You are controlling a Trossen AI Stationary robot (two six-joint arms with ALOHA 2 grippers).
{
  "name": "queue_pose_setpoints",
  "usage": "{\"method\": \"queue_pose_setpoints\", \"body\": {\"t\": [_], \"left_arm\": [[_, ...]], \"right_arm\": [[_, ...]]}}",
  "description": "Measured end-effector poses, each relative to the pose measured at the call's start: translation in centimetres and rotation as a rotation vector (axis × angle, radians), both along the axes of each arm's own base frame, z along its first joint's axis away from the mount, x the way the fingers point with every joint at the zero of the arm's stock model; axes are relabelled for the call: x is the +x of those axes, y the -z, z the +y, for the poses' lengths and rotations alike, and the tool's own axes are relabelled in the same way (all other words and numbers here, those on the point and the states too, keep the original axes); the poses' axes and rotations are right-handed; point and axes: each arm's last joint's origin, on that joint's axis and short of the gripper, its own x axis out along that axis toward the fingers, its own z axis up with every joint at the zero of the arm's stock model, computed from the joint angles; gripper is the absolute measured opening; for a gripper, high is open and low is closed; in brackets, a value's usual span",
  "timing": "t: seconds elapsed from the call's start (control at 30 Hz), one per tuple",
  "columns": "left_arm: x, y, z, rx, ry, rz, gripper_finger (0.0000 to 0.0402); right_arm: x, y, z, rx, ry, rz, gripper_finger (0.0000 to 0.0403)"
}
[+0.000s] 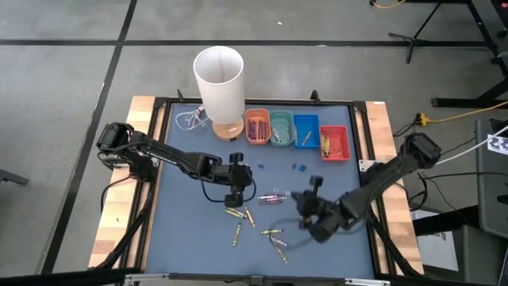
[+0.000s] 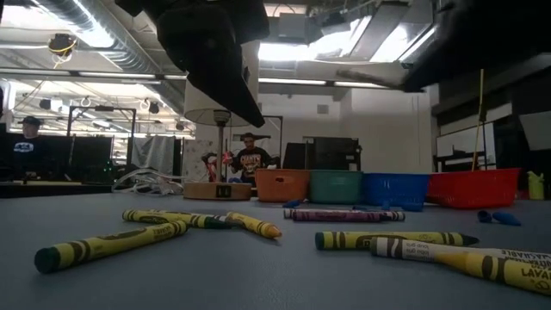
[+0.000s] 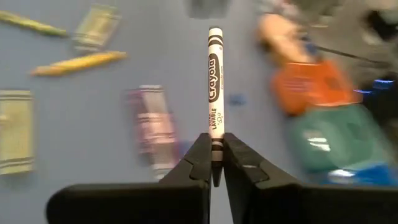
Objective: Sort crayons
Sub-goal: Put the gray crayon into the green bin
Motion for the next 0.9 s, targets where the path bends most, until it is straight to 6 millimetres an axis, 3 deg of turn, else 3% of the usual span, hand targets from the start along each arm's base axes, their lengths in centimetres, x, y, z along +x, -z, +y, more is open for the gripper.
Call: {"method": "queue_pose_setpoints", "body": {"t": [0.2,0.4,0.67,0.9], "left_arm": [[0.0,0.0,0.0,-0.001,0.0,-0.001,0.008],[0.0,0.0,0.0,-0.001,0.0,0.0,0.008],[0.0,0.0,-0.1,-0.001,0.002,0.0,0.008],[0.0,0.0,-0.1,-0.001,0.001,0.0,0.008]], "right_arm": [[1.4,-1.7,-6.3,-0.083,0.233,0.003,0.0023],[3.0,-1.9,-12.5,-0.092,0.413,0.059,0.0023],[4.3,-2.1,-19.6,0.109,0.592,-0.004,0.0024],[4.9,-2.6,-23.7,0.298,0.628,-0.126,0.0024]]}}
